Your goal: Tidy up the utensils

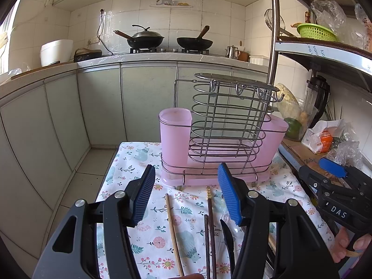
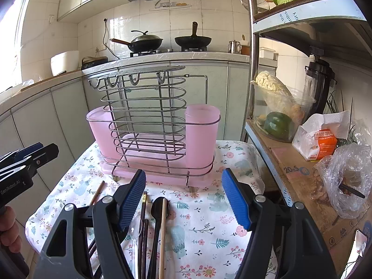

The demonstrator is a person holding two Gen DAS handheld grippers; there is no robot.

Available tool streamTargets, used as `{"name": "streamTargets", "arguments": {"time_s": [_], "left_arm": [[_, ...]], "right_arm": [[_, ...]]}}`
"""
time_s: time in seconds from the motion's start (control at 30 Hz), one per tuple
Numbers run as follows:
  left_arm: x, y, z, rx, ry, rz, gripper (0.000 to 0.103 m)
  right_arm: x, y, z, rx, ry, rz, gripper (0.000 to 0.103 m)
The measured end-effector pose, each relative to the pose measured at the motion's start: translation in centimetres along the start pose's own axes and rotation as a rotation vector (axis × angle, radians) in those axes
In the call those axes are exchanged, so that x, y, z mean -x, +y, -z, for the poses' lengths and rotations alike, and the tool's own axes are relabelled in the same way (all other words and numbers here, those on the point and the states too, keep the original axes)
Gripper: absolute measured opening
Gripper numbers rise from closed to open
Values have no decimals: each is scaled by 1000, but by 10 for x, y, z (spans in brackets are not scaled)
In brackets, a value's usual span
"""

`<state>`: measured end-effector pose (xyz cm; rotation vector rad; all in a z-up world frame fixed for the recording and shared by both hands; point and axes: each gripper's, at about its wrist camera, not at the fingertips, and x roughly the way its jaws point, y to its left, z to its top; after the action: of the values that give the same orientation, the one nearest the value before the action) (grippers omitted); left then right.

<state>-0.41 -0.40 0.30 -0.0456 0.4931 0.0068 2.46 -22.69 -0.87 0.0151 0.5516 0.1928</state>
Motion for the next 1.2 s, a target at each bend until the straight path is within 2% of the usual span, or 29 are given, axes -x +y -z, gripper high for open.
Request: {"name": "streamTargets", "arguments": {"time_s": [1.2], "left_arm": [[-3,4,-1,7,16,9,57]], "right_arm": [[-2,2,0,4,11,3,67]]}}
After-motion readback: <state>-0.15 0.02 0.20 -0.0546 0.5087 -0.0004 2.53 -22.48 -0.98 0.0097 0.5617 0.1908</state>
